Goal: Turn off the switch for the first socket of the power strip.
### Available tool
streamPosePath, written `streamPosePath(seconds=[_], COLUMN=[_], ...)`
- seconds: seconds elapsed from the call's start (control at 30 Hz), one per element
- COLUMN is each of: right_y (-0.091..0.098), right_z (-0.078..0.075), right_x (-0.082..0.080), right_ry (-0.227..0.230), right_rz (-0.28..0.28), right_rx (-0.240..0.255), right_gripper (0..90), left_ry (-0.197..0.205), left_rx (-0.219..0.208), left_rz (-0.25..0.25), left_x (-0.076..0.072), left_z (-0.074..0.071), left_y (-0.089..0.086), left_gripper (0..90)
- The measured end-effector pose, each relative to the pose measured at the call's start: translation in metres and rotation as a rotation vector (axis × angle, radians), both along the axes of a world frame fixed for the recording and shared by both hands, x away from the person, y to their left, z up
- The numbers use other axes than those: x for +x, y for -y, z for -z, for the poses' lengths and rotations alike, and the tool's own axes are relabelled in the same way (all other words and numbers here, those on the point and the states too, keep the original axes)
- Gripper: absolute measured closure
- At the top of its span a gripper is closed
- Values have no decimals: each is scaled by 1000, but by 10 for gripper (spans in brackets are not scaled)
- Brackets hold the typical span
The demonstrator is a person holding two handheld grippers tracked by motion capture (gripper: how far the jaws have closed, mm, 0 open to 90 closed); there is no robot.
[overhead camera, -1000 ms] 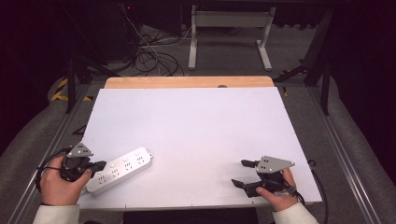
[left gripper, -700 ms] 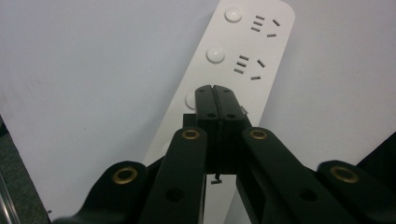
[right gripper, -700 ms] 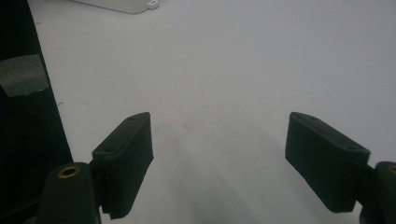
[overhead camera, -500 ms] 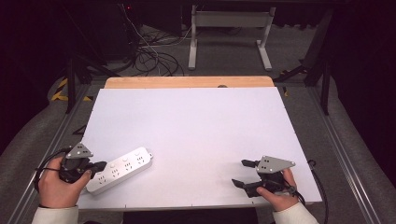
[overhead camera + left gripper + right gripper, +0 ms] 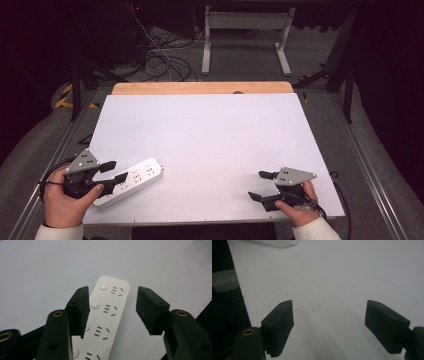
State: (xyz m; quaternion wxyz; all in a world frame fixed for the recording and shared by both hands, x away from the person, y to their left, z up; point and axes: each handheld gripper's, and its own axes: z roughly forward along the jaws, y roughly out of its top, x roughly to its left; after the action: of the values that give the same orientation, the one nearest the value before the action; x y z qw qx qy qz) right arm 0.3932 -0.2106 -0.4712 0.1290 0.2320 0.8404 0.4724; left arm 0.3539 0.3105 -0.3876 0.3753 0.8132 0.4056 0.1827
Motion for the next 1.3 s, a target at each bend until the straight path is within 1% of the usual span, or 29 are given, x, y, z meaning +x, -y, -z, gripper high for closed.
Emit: streamPosePath(seconds=[0.03,0.07,0.13,0.2,0.27,0.3,0.33,0.4,0.47,0.53,0.6,0.63,0.7,0.8,0.93,1.1,1.13,1.17,1.23,1.3], right_y=[0,0,0,0,0,0,0,0,0,0,0,0,0,1,1,2,2,2,2,2], right_z=[0,0,0,0,0,0,0,0,-1,-1,-1,-1,-1,-1,-2,-3,-3,-3,-3,-4], right_x=[0,0,0,0,0,0,0,0,-1,-1,-1,-1,-1,-1,-2,-2,-2,-2,-3,-3], right_ry=[0,0,0,0,0,0,-1,1,2,3,5,6,8,11,16,27,27,29,30,32], right_rz=[0,0,1,1,0,1,1,0,-1,-1,-1,-2,-2,-2,-4,-10,-11,-12,-14,-14], right_rx=[0,0,3,1,2,2,3,3,3,4,7,8,8,13,15,22,22,23,27,28], right_gripper=[237,236,235,234,234,234,234,234,233,233,232,232,231,229,226,225,225,225,224,224], left_ry=[10,32,66,97,119,126,143,142,144,166,179,178,172,168,179,196,204,201,182,177], left_rx=[-16,-23,-61,-92,-116,-134,-144,-171,-184,-205,-232,-243,-243,-233,-229,-253,-250,-247,-236,-235], left_rz=[5,13,26,30,38,51,62,81,100,113,125,133,151,173,211,235,240,242,253,261], left_x=[0,0,0,-2,-2,-3,-2,-2,-1,0,1,2,4,7,11,14,15,16,18,19], left_z=[0,-1,0,0,0,0,0,1,3,5,9,12,17,24,35,47,49,52,56,60], left_y=[0,0,1,4,6,7,9,12,15,18,22,25,32,42,53,62,64,66,70,74], left_gripper=[391,360,314,308,277,260,246,221,201,190,170,170,170,170,174,184,187,189,205,204])
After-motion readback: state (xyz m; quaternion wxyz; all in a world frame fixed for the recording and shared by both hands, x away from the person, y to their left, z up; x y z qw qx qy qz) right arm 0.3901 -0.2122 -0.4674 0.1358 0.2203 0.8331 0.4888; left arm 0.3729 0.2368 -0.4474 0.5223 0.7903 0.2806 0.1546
